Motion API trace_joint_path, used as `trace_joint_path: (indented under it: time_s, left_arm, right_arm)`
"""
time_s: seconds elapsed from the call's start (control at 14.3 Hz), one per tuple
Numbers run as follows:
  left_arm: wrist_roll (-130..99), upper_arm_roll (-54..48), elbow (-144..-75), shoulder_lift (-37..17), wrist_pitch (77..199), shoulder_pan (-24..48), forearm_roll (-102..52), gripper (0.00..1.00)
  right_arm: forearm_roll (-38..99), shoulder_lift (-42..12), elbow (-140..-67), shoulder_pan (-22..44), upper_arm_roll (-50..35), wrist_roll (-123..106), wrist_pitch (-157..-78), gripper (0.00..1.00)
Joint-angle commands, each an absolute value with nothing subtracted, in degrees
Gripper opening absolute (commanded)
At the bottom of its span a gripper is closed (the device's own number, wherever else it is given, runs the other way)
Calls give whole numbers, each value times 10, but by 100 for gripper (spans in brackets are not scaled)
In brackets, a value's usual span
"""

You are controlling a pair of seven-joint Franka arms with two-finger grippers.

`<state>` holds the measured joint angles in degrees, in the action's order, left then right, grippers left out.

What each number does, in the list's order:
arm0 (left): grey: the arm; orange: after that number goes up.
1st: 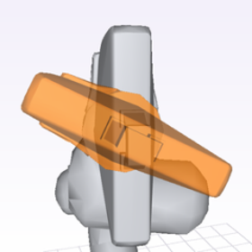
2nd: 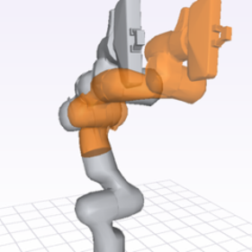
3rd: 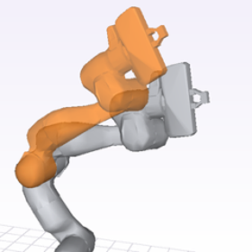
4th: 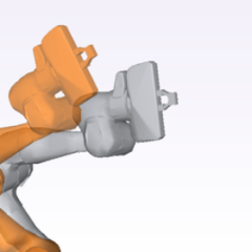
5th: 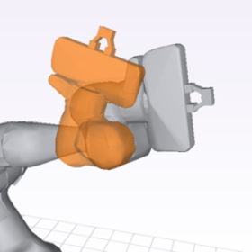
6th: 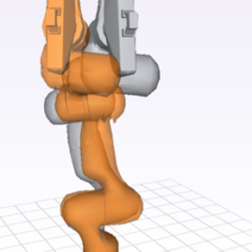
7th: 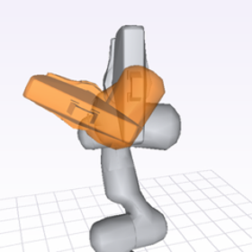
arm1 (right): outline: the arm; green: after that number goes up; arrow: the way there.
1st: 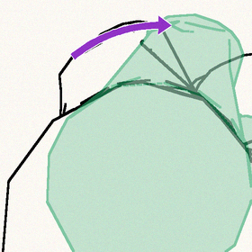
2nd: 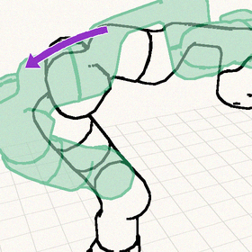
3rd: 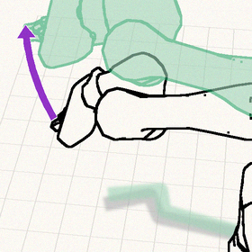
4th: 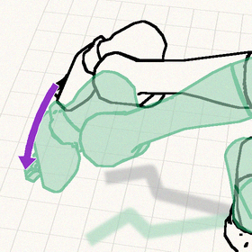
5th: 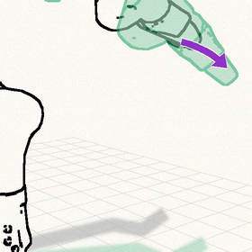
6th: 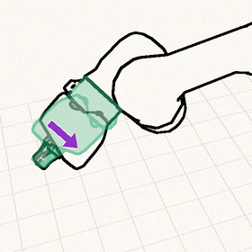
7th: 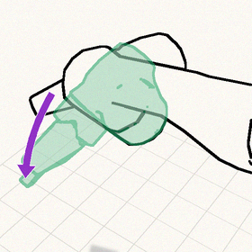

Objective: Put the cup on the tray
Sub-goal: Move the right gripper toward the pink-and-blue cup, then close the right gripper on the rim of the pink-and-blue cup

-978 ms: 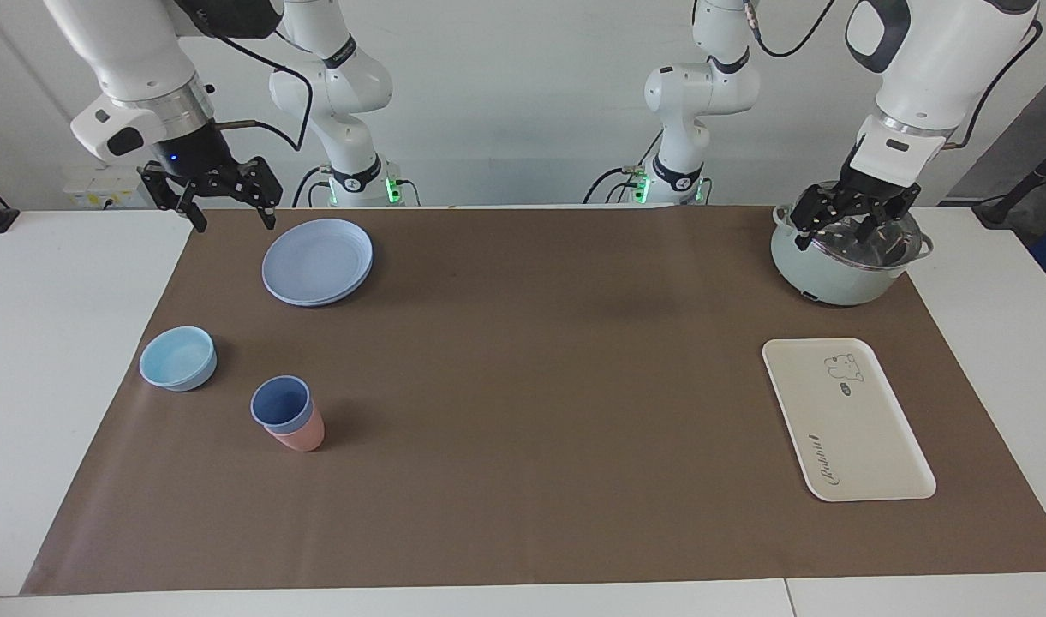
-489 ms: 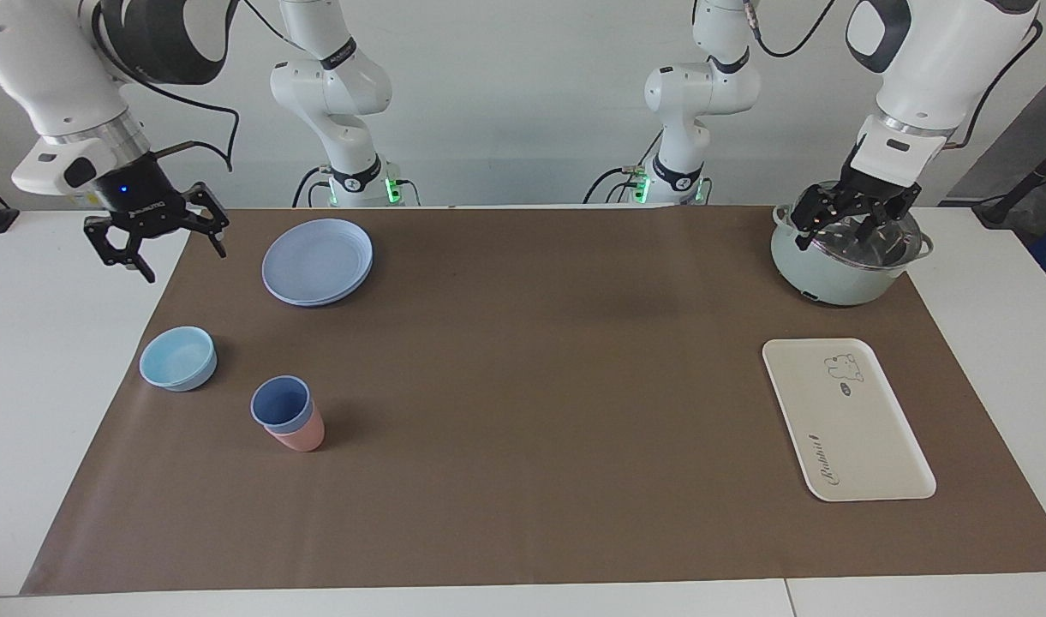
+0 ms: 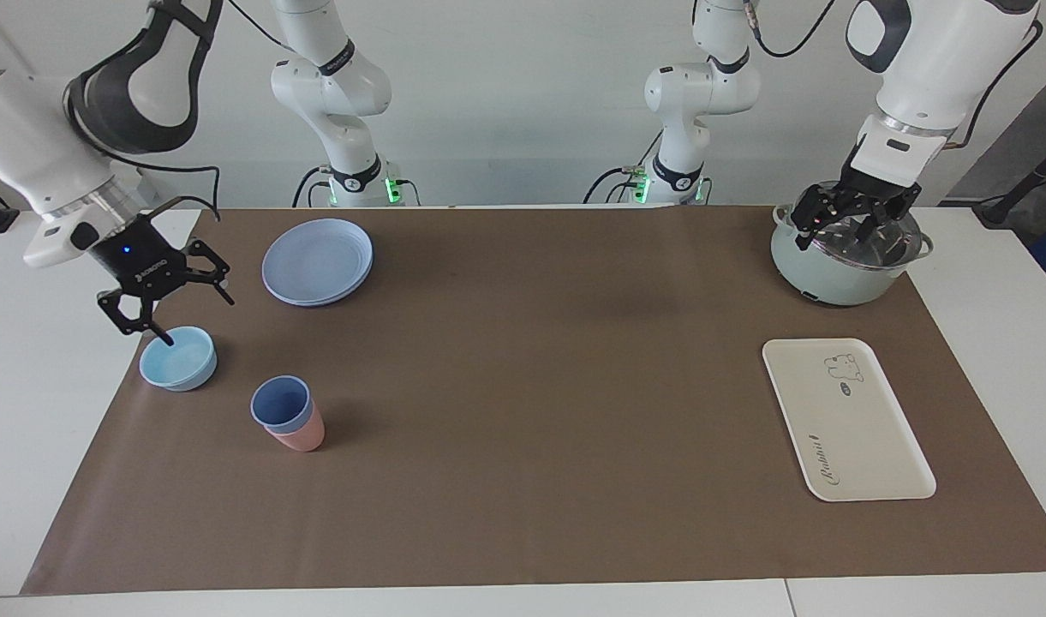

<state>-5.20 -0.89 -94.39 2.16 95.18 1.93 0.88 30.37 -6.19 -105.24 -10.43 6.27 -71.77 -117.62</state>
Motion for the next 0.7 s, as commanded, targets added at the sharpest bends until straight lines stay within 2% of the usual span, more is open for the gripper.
trace_joint_path:
  time_s: [0.0, 0.14, 0.28, 0.63]
  left_arm:
    - [-47, -11, -960, 34, 954, 16, 18, 100]
    - [-47, -11, -960, 34, 954, 16, 18, 100]
    - [-47, -11, -960, 34, 954, 16, 18, 100]
    - [-47, -11, -960, 34, 954, 16, 18, 100]
  right_arm:
    - [353, -104, -1042, -122, 56, -796, -1192, 100]
    - [435, -138, -1040, -124, 56, -868, -1197, 100]
    - [460, -156, -1039, -127, 56, -905, -1208, 100]
    - [621, -228, -1040, -142, 55, -1063, -1182, 100]
